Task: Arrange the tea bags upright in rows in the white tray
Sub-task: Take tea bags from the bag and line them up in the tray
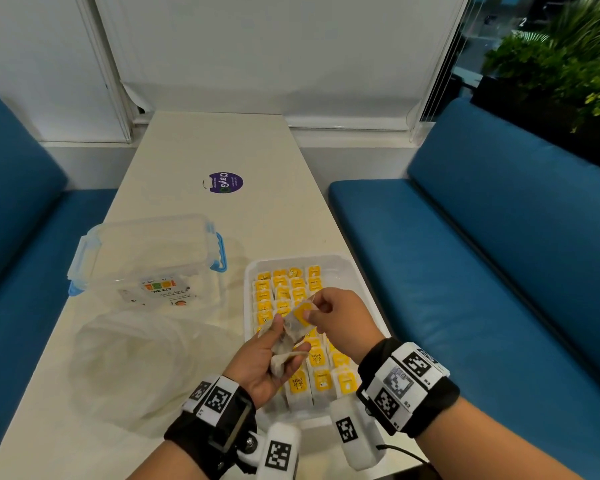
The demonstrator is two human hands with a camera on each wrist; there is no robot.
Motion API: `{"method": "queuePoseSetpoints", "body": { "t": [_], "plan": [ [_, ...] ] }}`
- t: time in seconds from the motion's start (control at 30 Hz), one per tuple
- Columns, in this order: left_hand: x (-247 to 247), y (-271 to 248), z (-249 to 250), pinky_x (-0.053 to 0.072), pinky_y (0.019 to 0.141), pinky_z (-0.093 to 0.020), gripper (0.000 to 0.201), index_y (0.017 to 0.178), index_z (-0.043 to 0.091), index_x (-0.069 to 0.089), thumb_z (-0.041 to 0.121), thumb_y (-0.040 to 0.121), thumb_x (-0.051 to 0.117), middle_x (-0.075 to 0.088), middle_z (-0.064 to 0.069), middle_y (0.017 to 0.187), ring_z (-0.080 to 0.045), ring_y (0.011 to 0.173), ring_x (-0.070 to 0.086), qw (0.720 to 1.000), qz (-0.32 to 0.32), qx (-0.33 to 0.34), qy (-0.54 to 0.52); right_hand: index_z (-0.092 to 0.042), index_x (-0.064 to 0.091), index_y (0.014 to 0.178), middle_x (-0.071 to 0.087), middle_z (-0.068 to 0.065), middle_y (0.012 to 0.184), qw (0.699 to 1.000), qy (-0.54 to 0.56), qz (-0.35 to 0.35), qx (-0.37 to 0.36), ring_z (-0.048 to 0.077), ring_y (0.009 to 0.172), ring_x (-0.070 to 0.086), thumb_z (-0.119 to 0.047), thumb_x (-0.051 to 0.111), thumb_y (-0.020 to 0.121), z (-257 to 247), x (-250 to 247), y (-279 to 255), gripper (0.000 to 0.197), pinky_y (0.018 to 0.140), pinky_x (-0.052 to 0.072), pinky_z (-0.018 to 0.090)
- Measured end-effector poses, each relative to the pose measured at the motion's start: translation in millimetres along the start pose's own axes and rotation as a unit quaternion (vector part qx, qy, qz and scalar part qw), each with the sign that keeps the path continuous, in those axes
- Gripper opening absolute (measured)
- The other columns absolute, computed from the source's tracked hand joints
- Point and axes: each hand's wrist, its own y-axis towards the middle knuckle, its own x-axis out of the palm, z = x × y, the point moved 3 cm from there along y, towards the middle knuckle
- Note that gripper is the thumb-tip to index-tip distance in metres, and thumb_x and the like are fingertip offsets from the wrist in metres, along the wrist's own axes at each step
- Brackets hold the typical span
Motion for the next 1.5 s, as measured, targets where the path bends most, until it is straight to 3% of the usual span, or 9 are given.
{"method": "queuePoseSetpoints", "body": {
  "t": [0.23,0.4,0.57,0.73,0.9,1.03,1.2,1.37,1.5],
  "plan": [
    [-14,6,7,0.053,0.04,-0.022,0.027,0.087,0.011,0.059,0.034,0.094,0.047,0.061,-0.011,0.09,-0.016,0.053,0.069,0.999,0.029,0.003,-0.025,-0.023,0.045,0.068,0.047,-0.005,0.067,0.996,-0.06,0.055,-0.021,0.009,0.059,0.042,-0.019,0.052,0.094,2,-23,5,0.027,0.053,0.033,0.02],
    [-20,6,15,0.052,0.04,-0.021,0.025,0.088,0.011,0.058,0.032,0.095,0.047,0.06,-0.01,0.088,-0.017,0.059,0.068,0.999,0.031,0.007,-0.036,-0.018,0.053,0.081,0.055,0.001,0.086,0.979,-0.198,-0.044,-0.016,0.016,0.078,0.048,-0.015,0.054,0.091,14,-21,8,0.01,0.058,0.035,0.021],
    [-19,5,16,0.052,0.039,-0.021,0.022,0.088,0.011,0.058,0.029,0.095,0.048,0.06,-0.01,0.089,-0.015,0.054,0.068,0.999,0.033,0.008,-0.033,-0.01,0.06,0.114,0.058,0.008,0.12,0.887,-0.381,-0.26,-0.036,0.021,0.099,0.05,-0.013,0.058,0.088,24,10,-1,0.025,0.079,0.037,0.026],
    [-20,5,14,0.052,0.04,-0.02,0.021,0.088,0.011,0.059,0.028,0.095,0.049,0.061,-0.01,0.089,-0.015,0.057,0.068,0.999,0.035,0.004,-0.028,-0.006,0.052,0.13,0.051,0.011,0.134,0.798,-0.482,-0.36,-0.044,0.029,0.121,0.049,-0.007,0.052,0.092,32,37,-8,0.038,0.097,0.042,0.036],
    [-23,4,13,0.053,0.04,-0.021,0.019,0.091,0.01,0.059,0.027,0.094,0.049,0.061,-0.01,0.09,-0.016,0.055,0.069,0.999,0.035,0.001,-0.031,0.004,0.057,0.124,0.057,0.021,0.126,0.741,-0.538,-0.402,-0.019,0.035,0.115,0.054,-0.002,0.053,0.09,42,52,-9,0.034,0.094,0.046,0.039],
    [-26,4,12,0.052,0.039,-0.022,0.019,0.092,0.01,0.06,0.026,0.094,0.05,0.062,-0.012,0.093,-0.016,0.055,0.07,0.999,0.038,-0.001,-0.032,0.007,0.062,0.113,0.057,0.018,0.089,0.736,-0.554,-0.389,0.003,0.028,0.088,0.052,0.0,0.053,0.09,40,52,-7,0.026,0.075,0.042,0.031],
    [-27,3,11,0.053,0.041,-0.022,0.02,0.092,0.009,0.06,0.027,0.094,0.05,0.061,-0.012,0.09,-0.017,0.055,0.069,0.999,0.036,-0.008,-0.038,0.004,0.062,0.11,0.061,0.015,0.095,0.776,-0.532,-0.338,0.025,0.027,0.092,0.057,-0.003,0.057,0.088,34,44,-1,0.023,0.078,0.045,0.032],
    [-24,2,11,0.056,0.045,-0.025,0.013,0.095,0.009,0.06,0.019,0.093,0.052,0.062,-0.014,0.094,-0.021,0.058,0.071,0.999,0.03,-0.008,-0.043,-0.004,0.059,0.1,0.057,0.011,0.109,0.89,-0.418,-0.182,0.015,0.025,0.107,0.057,-0.003,0.051,0.091,8,5,9,0.013,0.082,0.044,0.028],
    [-19,3,10,0.057,0.048,-0.029,0.014,0.099,0.008,0.059,0.007,0.095,0.046,0.062,-0.015,0.095,-0.025,0.063,0.07,0.998,0.018,-0.004,-0.063,-0.014,0.06,0.096,0.056,-0.002,0.09,0.976,-0.217,-0.019,0.003,0.015,0.08,0.053,-0.013,0.061,0.088,-14,-30,15,0.009,0.064,0.04,0.016]
  ]
}}
